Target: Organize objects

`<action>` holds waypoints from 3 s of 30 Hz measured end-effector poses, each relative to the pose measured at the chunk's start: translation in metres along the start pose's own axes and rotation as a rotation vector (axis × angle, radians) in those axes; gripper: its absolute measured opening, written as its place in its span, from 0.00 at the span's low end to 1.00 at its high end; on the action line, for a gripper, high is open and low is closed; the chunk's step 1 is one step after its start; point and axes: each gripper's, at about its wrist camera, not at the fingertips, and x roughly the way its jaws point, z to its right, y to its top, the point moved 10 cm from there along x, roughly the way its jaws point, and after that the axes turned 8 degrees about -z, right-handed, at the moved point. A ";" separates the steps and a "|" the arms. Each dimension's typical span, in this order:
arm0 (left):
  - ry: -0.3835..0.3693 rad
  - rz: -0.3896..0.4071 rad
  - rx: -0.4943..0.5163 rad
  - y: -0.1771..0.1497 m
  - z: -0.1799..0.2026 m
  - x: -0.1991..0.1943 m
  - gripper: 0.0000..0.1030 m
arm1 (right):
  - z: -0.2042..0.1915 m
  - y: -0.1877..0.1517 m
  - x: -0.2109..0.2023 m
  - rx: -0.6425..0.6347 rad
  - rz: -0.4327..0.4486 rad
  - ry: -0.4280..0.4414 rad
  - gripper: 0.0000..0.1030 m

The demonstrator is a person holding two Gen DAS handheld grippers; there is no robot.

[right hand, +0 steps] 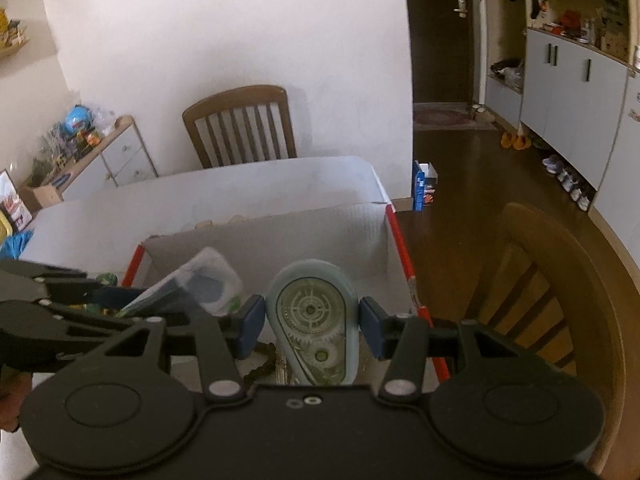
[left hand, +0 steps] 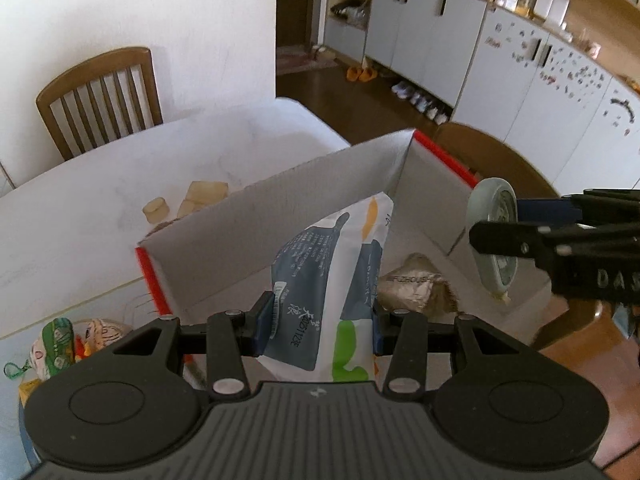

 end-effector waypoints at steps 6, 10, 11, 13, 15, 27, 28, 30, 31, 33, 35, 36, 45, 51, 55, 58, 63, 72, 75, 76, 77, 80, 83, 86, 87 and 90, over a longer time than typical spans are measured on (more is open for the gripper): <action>0.049 -0.054 0.005 0.002 -0.002 0.028 0.43 | 0.000 -0.011 0.024 -0.047 -0.064 -0.005 0.49; 0.057 -0.076 0.010 0.003 0.002 0.039 0.43 | -0.001 -0.015 0.032 -0.086 -0.082 0.001 0.49; 0.062 -0.081 0.017 0.003 0.004 0.042 0.43 | -0.002 -0.017 0.034 -0.100 -0.086 -0.004 0.49; 0.076 -0.097 0.026 0.004 0.007 0.048 0.44 | -0.002 -0.018 0.038 -0.124 -0.091 -0.015 0.49; 0.079 -0.112 0.027 0.006 0.009 0.054 0.44 | -0.003 -0.021 0.041 -0.145 -0.100 -0.020 0.49; 0.083 -0.187 0.011 0.002 0.010 0.074 0.44 | 0.005 -0.035 0.057 -0.171 -0.143 -0.013 0.49; 0.082 -0.192 0.009 0.002 0.009 0.075 0.44 | 0.004 -0.033 0.058 -0.170 -0.142 -0.012 0.49; 0.084 -0.194 0.007 0.001 0.009 0.075 0.44 | 0.003 -0.031 0.060 -0.173 -0.140 -0.014 0.49; 0.081 -0.196 0.005 0.000 0.010 0.075 0.46 | 0.003 -0.031 0.060 -0.172 -0.138 -0.014 0.49; 0.077 -0.199 -0.002 -0.002 0.009 0.074 0.49 | 0.003 -0.030 0.061 -0.166 -0.137 -0.009 0.49; 0.073 -0.195 -0.010 0.000 0.007 0.073 0.58 | 0.004 -0.031 0.060 -0.159 -0.137 -0.003 0.49; 0.070 -0.190 -0.014 0.000 0.006 0.071 0.64 | 0.005 -0.031 0.060 -0.156 -0.138 -0.001 0.49; 0.055 -0.162 -0.028 -0.006 -0.002 0.056 0.69 | 0.004 -0.031 0.054 -0.131 -0.126 0.014 0.60; 0.025 -0.111 -0.033 -0.004 0.000 0.035 0.69 | 0.000 -0.027 0.044 -0.125 -0.112 0.014 0.61; -0.011 -0.069 -0.027 -0.002 0.003 0.018 0.69 | -0.002 -0.023 0.030 -0.117 -0.092 0.018 0.62; -0.037 -0.040 -0.025 -0.003 0.006 0.002 0.69 | -0.003 -0.021 0.020 -0.101 -0.074 0.020 0.64; -0.069 0.004 -0.030 -0.003 0.003 -0.021 0.69 | -0.009 -0.019 0.004 -0.071 -0.044 0.018 0.67; -0.096 0.076 -0.061 -0.009 -0.013 -0.060 0.69 | -0.023 -0.016 -0.025 -0.007 0.013 0.027 0.74; -0.091 0.099 -0.058 -0.014 -0.022 -0.074 0.78 | -0.032 -0.015 -0.034 -0.001 0.031 0.022 0.76; -0.087 0.107 -0.059 -0.016 -0.025 -0.078 0.79 | -0.034 -0.015 -0.036 0.001 0.039 0.024 0.76; -0.089 0.115 -0.060 -0.018 -0.028 -0.082 0.79 | -0.037 -0.015 -0.039 0.007 0.050 0.028 0.77; -0.095 0.138 -0.067 -0.025 -0.040 -0.094 0.79 | -0.047 -0.014 -0.043 0.021 0.067 0.037 0.78; -0.088 0.155 -0.072 -0.032 -0.053 -0.104 0.79 | -0.061 -0.014 -0.046 0.023 0.073 0.047 0.82; -0.085 0.165 -0.086 -0.041 -0.068 -0.113 0.81 | -0.079 -0.015 -0.048 0.014 0.079 0.048 0.85; -0.085 0.167 -0.092 -0.045 -0.074 -0.116 0.82 | -0.084 -0.015 -0.048 0.014 0.079 0.051 0.86; -0.084 0.173 -0.112 -0.054 -0.092 -0.123 0.82 | -0.101 -0.017 -0.048 0.020 0.079 0.059 0.89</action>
